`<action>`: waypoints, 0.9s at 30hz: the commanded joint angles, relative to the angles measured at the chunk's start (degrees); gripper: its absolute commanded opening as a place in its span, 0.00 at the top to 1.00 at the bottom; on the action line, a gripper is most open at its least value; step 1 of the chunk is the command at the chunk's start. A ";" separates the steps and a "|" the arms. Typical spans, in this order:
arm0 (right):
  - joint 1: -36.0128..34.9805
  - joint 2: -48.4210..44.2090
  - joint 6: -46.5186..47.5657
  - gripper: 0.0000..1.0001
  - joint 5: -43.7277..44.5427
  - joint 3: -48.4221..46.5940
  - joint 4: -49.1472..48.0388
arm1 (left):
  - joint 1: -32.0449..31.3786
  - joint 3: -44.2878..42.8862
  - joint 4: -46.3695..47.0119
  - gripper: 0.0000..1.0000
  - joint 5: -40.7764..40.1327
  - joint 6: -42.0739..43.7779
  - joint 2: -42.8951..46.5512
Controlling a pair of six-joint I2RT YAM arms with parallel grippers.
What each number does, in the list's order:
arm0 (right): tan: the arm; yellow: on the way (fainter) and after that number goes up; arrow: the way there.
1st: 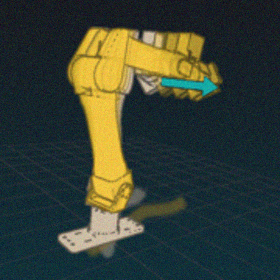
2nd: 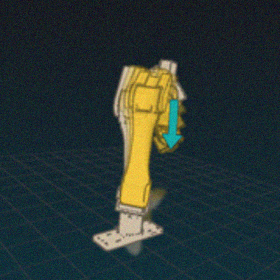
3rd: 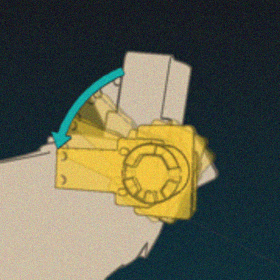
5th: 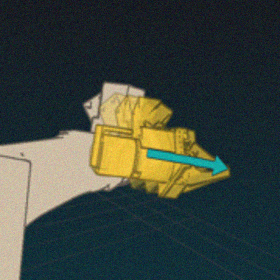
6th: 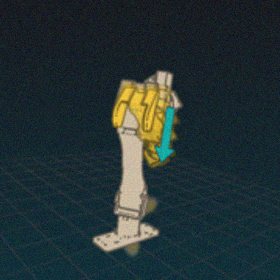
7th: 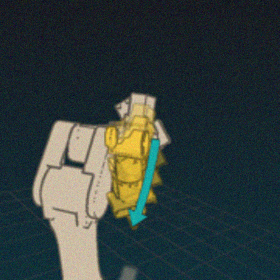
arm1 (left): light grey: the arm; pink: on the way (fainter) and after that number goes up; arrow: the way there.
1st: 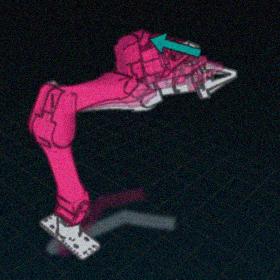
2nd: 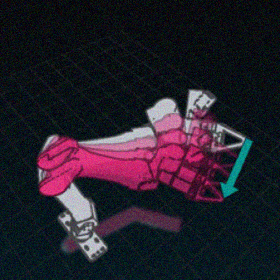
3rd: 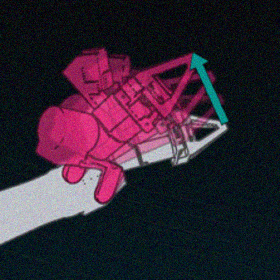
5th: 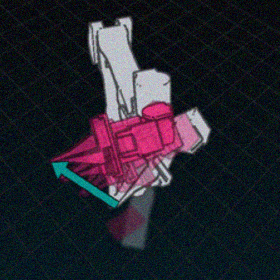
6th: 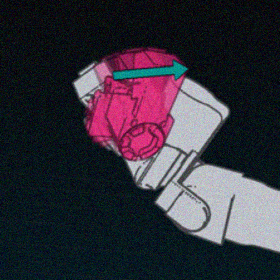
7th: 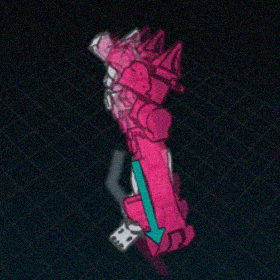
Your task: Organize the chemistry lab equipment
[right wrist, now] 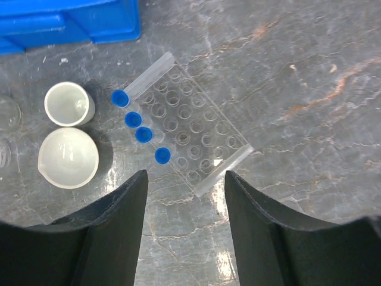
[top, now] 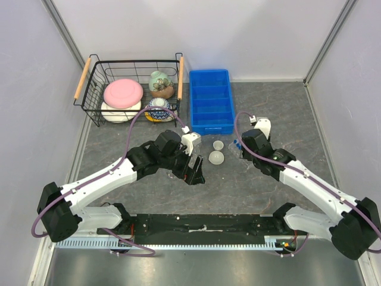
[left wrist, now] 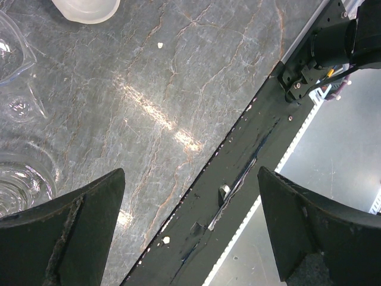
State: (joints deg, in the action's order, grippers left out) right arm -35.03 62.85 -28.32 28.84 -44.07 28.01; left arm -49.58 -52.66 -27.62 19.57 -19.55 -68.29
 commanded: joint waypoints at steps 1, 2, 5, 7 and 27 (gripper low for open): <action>0.39 -2.03 -3.15 0.39 7.62 -3.38 6.08 | 0.28 -0.42 1.60 0.01 1.08 1.27 1.85; 0.83 -1.59 -3.41 0.39 8.77 -3.47 6.70 | 0.28 -0.33 1.69 0.01 1.34 1.18 1.93; 3.12 1.39 -4.20 0.40 10.09 -3.21 6.97 | 0.36 -0.25 1.95 0.01 1.43 1.09 2.46; 4.52 2.19 -3.94 0.41 9.92 -2.42 5.05 | 0.28 -0.07 1.95 0.01 1.35 1.01 2.81; 17.01 10.01 1.42 0.58 -8.09 1.62 -7.79 | 0.28 0.28 2.30 0.01 1.78 0.74 3.78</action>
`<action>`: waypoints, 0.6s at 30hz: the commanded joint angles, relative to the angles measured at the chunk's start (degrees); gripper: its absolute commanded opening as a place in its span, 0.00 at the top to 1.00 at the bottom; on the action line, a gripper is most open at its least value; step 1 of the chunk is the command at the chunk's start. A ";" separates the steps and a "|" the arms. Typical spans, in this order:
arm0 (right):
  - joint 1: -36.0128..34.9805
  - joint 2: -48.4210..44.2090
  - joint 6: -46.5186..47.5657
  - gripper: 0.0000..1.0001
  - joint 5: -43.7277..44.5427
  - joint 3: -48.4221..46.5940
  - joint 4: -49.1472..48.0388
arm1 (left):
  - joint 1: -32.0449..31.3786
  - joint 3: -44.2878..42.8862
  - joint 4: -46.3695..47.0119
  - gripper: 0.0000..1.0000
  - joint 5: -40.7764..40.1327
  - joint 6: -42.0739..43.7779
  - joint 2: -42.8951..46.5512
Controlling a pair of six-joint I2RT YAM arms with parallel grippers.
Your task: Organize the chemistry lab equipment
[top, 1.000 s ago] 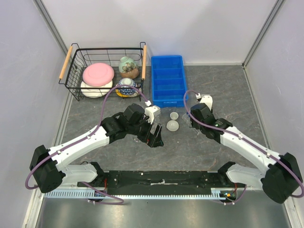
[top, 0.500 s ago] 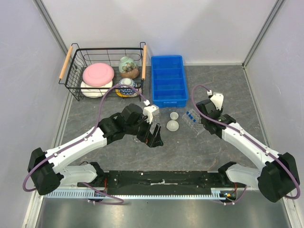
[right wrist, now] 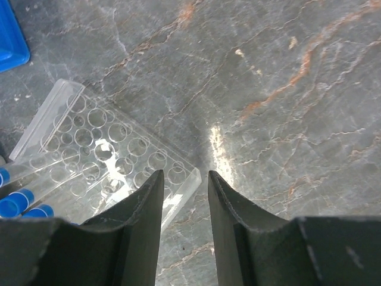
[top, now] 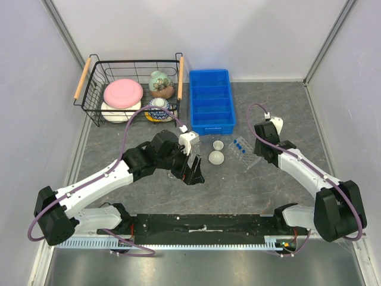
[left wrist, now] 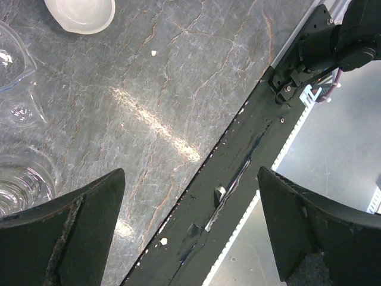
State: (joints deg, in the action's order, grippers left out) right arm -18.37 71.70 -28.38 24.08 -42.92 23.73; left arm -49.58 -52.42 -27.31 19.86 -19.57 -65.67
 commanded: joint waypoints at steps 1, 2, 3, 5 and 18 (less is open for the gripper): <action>0.35 1.77 1.66 0.58 -4.20 0.46 -3.68 | 0.28 0.04 2.00 0.01 1.50 0.76 1.16; 0.35 2.12 1.84 0.58 -4.65 0.55 -3.86 | 0.28 0.04 2.00 0.01 1.50 0.76 1.16; 0.44 2.39 1.93 0.58 -5.00 0.47 -3.95 | 0.36 0.04 2.00 0.01 1.50 0.85 1.24; 0.44 2.83 2.10 0.58 -5.96 0.64 -4.04 | 0.28 0.04 2.00 0.01 1.41 0.85 1.25; 0.35 4.32 2.54 0.56 -7.72 0.99 -4.30 | 0.28 0.13 2.26 0.02 1.76 0.68 0.98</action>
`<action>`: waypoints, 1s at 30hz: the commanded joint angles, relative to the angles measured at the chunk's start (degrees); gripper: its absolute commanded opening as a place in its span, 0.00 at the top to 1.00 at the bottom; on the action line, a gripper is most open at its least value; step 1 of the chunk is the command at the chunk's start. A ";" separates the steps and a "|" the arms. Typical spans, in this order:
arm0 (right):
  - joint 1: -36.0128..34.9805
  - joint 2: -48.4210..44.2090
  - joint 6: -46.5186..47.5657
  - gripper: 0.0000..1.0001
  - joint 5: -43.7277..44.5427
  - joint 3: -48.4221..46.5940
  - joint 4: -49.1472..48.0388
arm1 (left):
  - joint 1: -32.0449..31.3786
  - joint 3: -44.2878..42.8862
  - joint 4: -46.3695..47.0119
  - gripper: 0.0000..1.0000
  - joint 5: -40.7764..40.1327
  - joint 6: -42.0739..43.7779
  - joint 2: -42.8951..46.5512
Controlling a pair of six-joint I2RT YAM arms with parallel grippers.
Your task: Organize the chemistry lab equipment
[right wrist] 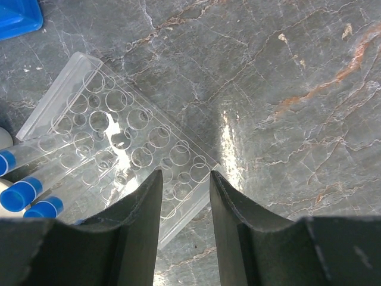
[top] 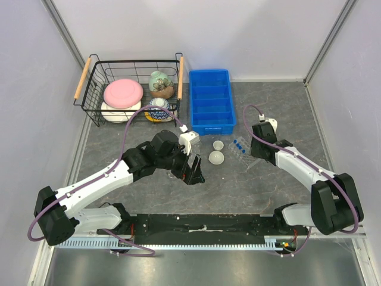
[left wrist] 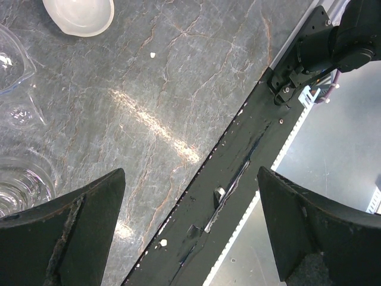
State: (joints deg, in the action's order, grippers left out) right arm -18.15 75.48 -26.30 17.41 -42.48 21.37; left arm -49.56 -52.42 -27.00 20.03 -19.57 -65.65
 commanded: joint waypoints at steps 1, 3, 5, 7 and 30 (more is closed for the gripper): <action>0.13 0.72 0.55 0.56 -0.97 0.56 -2.12 | 0.25 0.13 2.04 0.02 1.68 0.68 1.05; 0.13 1.16 0.55 0.56 -1.15 0.64 -2.38 | 0.25 0.13 2.04 0.02 1.76 0.68 1.05; 0.13 1.68 0.55 0.56 -0.97 0.73 -2.47 | 0.25 0.13 2.04 0.02 1.76 0.68 1.05; 0.22 2.12 0.55 0.56 -0.97 0.91 -2.91 | 0.25 0.22 2.04 0.02 1.68 0.68 1.13; 0.13 4.15 0.46 0.62 -1.24 1.52 -4.40 | 0.25 0.22 2.04 0.02 1.68 0.68 1.22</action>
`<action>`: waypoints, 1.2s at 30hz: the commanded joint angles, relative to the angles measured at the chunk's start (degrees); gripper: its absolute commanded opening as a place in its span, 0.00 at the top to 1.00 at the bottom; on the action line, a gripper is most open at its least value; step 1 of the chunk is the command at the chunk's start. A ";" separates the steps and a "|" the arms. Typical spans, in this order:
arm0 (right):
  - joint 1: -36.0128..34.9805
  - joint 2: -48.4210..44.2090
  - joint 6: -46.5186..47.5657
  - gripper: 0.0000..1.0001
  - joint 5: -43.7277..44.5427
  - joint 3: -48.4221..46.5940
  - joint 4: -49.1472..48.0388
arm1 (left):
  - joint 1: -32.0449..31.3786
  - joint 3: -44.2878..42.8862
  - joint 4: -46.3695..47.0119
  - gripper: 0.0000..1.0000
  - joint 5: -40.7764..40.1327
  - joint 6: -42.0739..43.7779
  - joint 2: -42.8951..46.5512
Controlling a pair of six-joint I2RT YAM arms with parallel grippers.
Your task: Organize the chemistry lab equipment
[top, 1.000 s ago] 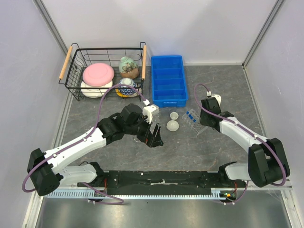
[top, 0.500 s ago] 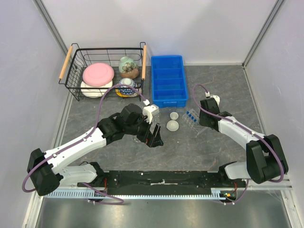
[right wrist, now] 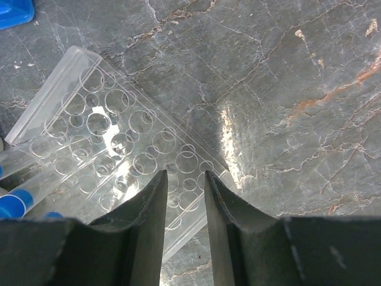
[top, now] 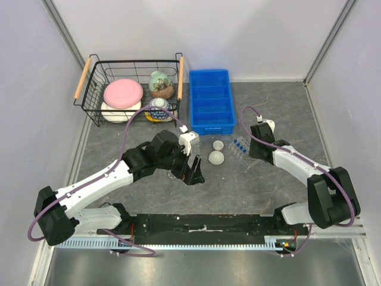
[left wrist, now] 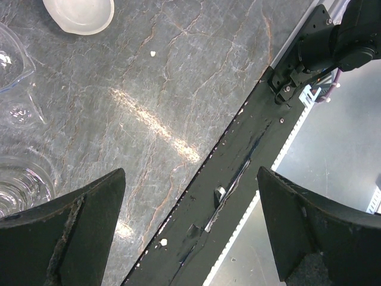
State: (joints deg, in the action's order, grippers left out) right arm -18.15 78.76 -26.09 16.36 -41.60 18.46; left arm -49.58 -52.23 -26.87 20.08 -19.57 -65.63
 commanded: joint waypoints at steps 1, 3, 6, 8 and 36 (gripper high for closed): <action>0.13 1.04 0.25 0.63 -0.01 0.65 -1.50 | 0.28 0.02 1.91 0.02 1.55 0.76 1.29; 0.13 1.39 0.33 0.63 -0.10 0.73 -1.50 | 0.36 0.11 1.91 0.02 1.63 0.76 1.29; 0.13 1.66 0.33 0.65 0.34 0.91 -1.76 | 0.28 0.11 2.00 0.02 1.63 0.68 1.46; 0.13 1.92 0.33 0.67 0.86 0.91 -1.76 | 0.28 0.11 2.00 0.02 1.63 0.68 1.38; 2.85 5.52 -5.03 0.75 8.51 -2.52 2.46 | 0.28 0.64 1.74 0.02 1.72 0.76 2.78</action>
State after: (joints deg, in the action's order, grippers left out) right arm -17.37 82.48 -29.85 22.83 -43.53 17.19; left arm -49.58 -52.10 -26.89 20.08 -19.57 -64.66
